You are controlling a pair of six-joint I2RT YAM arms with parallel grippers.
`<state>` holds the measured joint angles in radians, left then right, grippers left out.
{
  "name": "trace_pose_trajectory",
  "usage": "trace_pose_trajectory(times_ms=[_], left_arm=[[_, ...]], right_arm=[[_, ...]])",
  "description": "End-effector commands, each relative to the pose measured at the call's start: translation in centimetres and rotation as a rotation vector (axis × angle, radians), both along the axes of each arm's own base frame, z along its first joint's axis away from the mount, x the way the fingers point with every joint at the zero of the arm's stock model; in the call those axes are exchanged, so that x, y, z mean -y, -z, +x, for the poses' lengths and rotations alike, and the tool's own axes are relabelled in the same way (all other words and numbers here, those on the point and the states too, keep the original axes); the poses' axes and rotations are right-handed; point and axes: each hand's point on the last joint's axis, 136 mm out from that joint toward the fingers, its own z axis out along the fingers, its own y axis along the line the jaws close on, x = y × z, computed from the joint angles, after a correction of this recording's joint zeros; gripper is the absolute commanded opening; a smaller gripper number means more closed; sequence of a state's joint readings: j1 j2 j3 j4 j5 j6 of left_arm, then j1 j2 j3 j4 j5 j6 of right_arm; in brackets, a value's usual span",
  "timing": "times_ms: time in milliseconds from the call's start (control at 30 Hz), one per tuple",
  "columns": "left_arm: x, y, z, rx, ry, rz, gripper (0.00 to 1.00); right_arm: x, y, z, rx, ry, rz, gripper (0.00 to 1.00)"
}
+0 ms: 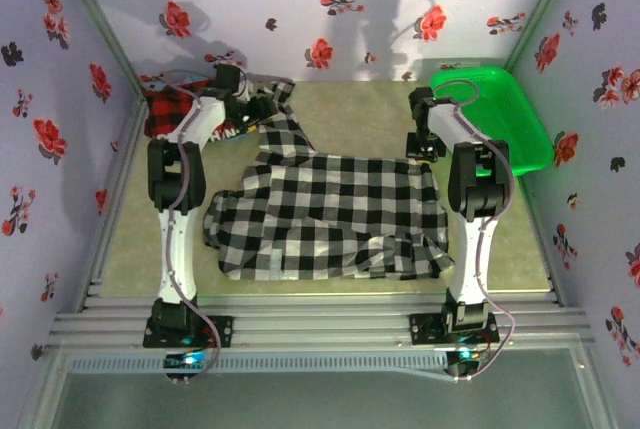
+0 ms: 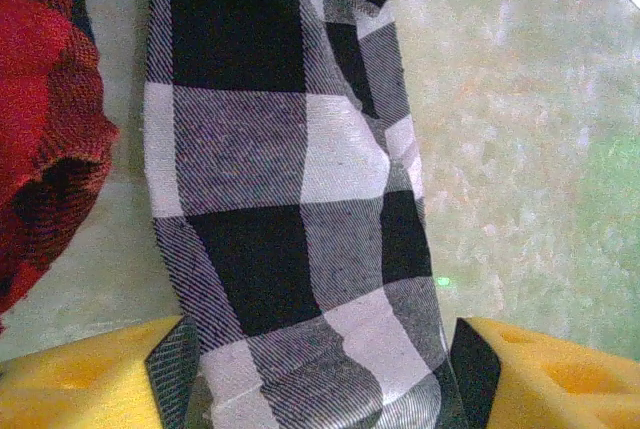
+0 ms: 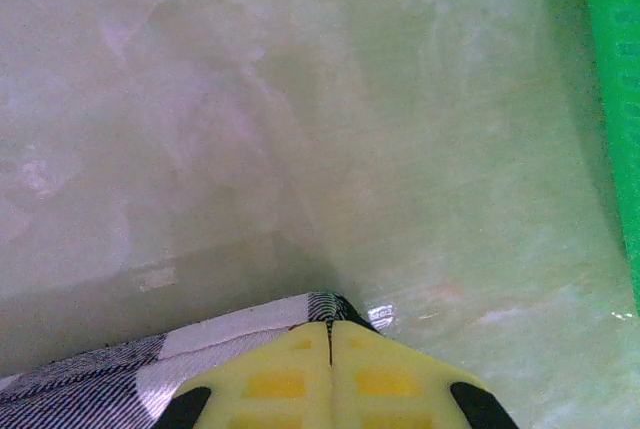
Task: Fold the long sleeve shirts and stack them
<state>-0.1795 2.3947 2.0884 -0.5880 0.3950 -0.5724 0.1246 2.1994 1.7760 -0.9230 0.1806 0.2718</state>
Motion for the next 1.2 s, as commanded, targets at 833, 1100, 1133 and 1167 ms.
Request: trace_pose_trajectory(times_ms=[833, 1100, 1133, 1167], left_arm=[[1.0, 1.6, -0.4, -0.108, -0.061, -0.022, 0.61], [2.5, -0.7, 0.8, -0.006, 0.0, -0.091, 0.26], [2.6, -1.1, 0.8, 0.012, 0.01, -0.095, 0.23], [2.7, -1.5, 0.7, 0.026, 0.02, -0.097, 0.21]], right_arm=[[0.0, -2.3, 0.6, 0.016, -0.026, -0.006, 0.0], [0.0, -2.5, 0.4, 0.019, -0.026, -0.006, 0.0], [0.1, -2.6, 0.4, 0.021, -0.026, -0.007, 0.0], [0.1, -2.6, 0.3, 0.022, -0.027, -0.007, 0.0]])
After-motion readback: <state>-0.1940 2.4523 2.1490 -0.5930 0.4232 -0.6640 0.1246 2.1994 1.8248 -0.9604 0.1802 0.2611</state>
